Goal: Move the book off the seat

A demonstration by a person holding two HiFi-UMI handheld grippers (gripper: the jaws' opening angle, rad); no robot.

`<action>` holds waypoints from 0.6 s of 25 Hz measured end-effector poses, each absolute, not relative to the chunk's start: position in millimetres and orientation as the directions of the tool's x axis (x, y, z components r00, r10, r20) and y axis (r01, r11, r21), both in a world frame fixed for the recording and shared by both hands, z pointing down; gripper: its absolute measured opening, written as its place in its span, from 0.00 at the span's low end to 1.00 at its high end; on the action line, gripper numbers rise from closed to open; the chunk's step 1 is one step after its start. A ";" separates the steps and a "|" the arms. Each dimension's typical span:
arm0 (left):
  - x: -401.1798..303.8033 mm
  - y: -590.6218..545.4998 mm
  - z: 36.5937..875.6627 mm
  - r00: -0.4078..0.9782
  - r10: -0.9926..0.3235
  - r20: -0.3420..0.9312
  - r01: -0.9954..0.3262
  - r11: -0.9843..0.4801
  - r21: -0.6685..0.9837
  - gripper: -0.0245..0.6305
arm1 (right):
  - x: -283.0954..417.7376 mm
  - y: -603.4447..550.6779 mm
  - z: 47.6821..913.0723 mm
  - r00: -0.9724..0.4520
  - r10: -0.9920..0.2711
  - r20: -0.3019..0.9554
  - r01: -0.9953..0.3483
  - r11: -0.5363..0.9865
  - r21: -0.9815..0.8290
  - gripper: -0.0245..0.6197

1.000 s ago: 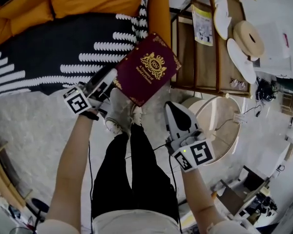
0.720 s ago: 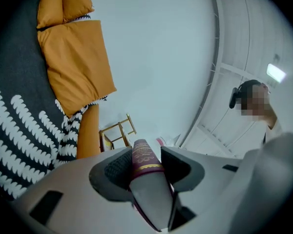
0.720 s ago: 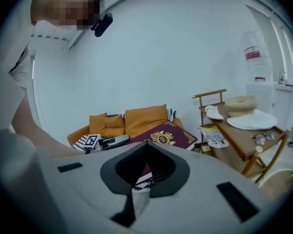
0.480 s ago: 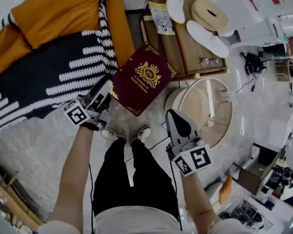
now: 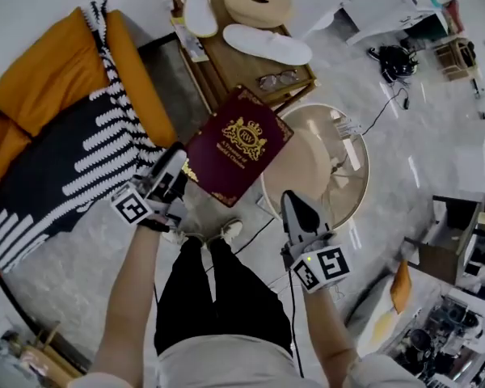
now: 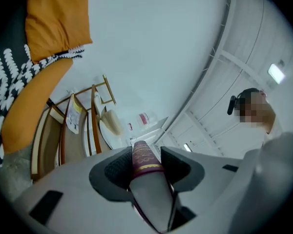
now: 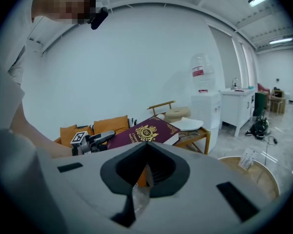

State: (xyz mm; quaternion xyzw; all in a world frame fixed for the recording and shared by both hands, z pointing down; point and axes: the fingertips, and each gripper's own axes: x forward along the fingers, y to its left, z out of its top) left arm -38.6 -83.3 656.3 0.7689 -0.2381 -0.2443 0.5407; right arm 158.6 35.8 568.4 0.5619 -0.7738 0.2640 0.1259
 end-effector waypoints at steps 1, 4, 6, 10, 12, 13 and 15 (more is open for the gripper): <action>-13.9 -78.4 648.7 0.783 -0.611 -0.118 -0.095 -0.306 0.947 0.33 | 180.3 45.4 563.4 -0.316 -0.811 0.493 -0.942 0.204 -0.268 0.07; 32.2 -65.5 641.5 0.815 -0.569 -0.112 -0.080 -0.301 0.950 0.33 | 216.5 67.7 557.9 -0.272 -0.822 0.500 -0.951 0.152 -0.267 0.07; 39.7 -66.0 647.2 0.829 -0.547 -0.115 -0.070 -0.306 0.950 0.33 | 217.1 71.3 563.6 -0.252 -0.828 0.501 -0.955 0.130 -0.266 0.07; 82.9 -57.3 659.7 0.867 -0.486 -0.112 -0.064 -0.330 0.942 0.33 | 247.2 86.8 576.5 -0.212 -0.833 0.511 -0.961 0.081 -0.266 0.07; 121.0 -44.4 662.2 0.893 -0.439 -0.103 -0.062 -0.345 0.936 0.33 | 277.8 104.3 579.3 -0.184 -0.835 0.519 -0.961 0.043 -0.272 0.07; 138.6 -39.2 663.8 0.904 -0.416 -0.094 -0.067 -0.356 0.932 0.33 | 291.7 112.8 581.0 -0.170 -0.836 0.522 -0.961 0.023 -0.275 0.07; 168.8 -32.4 668.5 0.922 -0.380 -0.079 -0.075 -0.374 0.924 0.33 | 315.7 127.4 586.2 -0.143 -0.836 0.530 -0.960 -0.013 -0.280 0.07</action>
